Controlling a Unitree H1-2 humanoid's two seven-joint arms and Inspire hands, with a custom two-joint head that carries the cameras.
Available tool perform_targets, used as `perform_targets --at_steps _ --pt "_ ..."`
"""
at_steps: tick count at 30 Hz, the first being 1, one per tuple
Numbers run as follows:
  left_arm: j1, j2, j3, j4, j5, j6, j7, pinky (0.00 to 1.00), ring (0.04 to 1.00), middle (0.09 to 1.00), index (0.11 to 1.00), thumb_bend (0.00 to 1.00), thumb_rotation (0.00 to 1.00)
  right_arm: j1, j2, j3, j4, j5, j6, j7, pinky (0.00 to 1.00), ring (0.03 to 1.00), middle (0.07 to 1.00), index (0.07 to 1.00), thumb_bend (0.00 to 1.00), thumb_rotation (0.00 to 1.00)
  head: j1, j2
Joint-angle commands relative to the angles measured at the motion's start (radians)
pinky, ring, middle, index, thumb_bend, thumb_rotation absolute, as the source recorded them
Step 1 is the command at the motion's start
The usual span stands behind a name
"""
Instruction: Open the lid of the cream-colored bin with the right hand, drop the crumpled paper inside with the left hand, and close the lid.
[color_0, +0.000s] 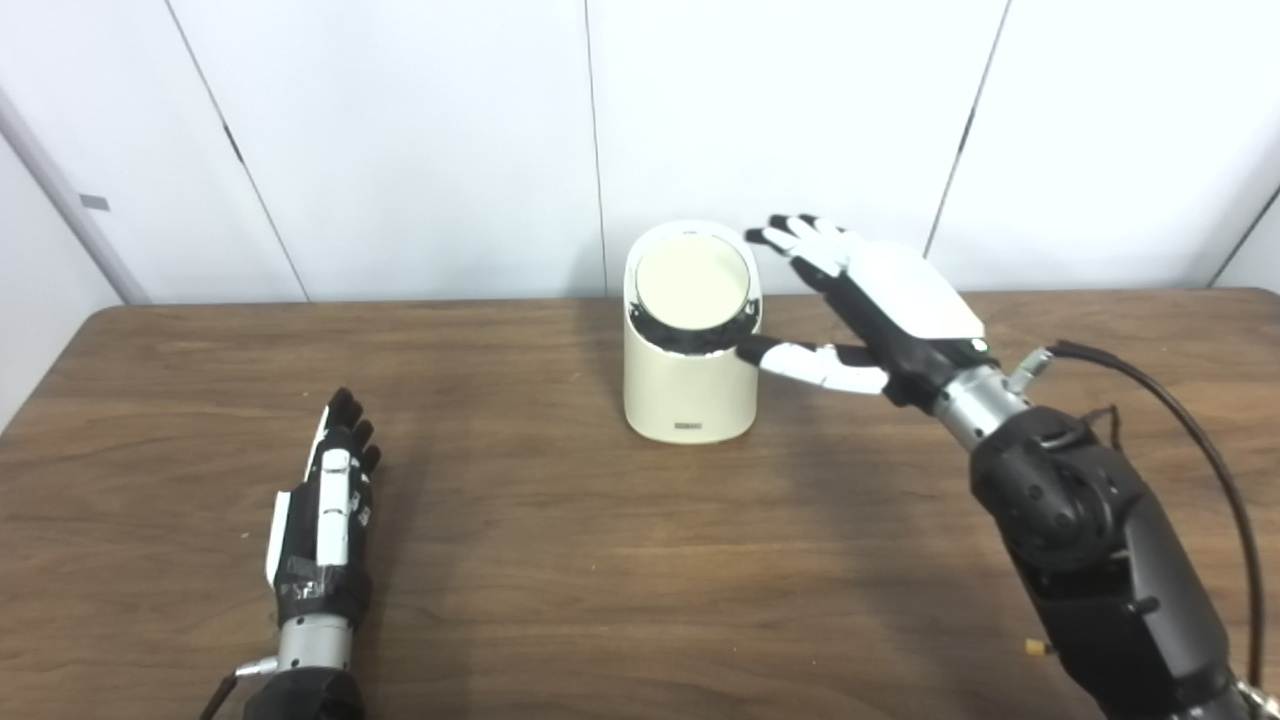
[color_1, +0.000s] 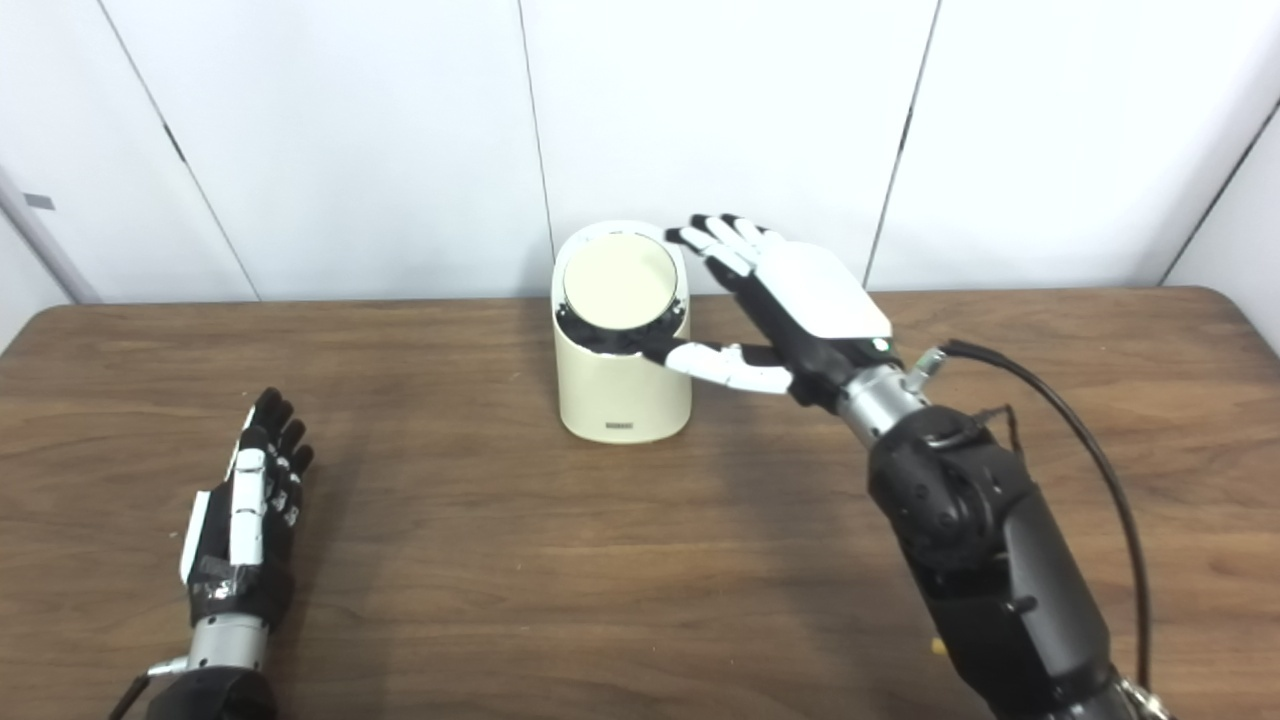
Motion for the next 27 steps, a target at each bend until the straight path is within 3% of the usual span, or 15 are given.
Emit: perform_targets --at_steps 1,6,9,20,27 --pt "0.018 -0.01 -0.008 0.047 -0.001 -0.024 -0.007 1.0 1.0 1.0 1.0 0.45 0.86 -0.023 -0.008 -0.03 -0.02 0.026 -0.017 -0.037 1.0 1.0 0.986 0.931 0.54 1.0 -0.004 0.0" --pt "0.017 -0.005 -0.005 0.046 -0.008 -0.023 -0.013 1.0 1.0 1.0 1.0 0.46 0.84 0.01 -0.001 -0.091 -0.023 0.09 0.026 -0.04 1.0 1.0 0.995 0.936 0.53 1.0 -0.006 0.001" --pt "0.018 0.002 -0.008 0.045 -0.002 -0.021 -0.017 1.0 1.0 1.0 1.0 0.46 0.86 0.036 -0.01 -0.116 -0.025 0.11 0.038 -0.043 0.94 1.0 0.991 0.94 0.51 1.0 -0.008 0.002" --pt "0.024 0.026 -0.018 0.026 0.0 0.005 -0.032 1.0 1.0 1.0 1.0 0.44 0.9 0.128 -0.004 -0.208 0.051 0.252 0.018 -0.12 0.92 0.972 0.978 0.934 0.54 1.0 -0.017 0.007" --pt "0.036 0.038 -0.02 0.006 -0.003 0.009 -0.042 1.0 1.0 1.0 1.0 0.44 0.91 0.186 0.057 -0.273 0.161 0.426 -0.074 -0.218 0.94 0.956 0.956 0.932 0.57 1.0 -0.019 0.015"
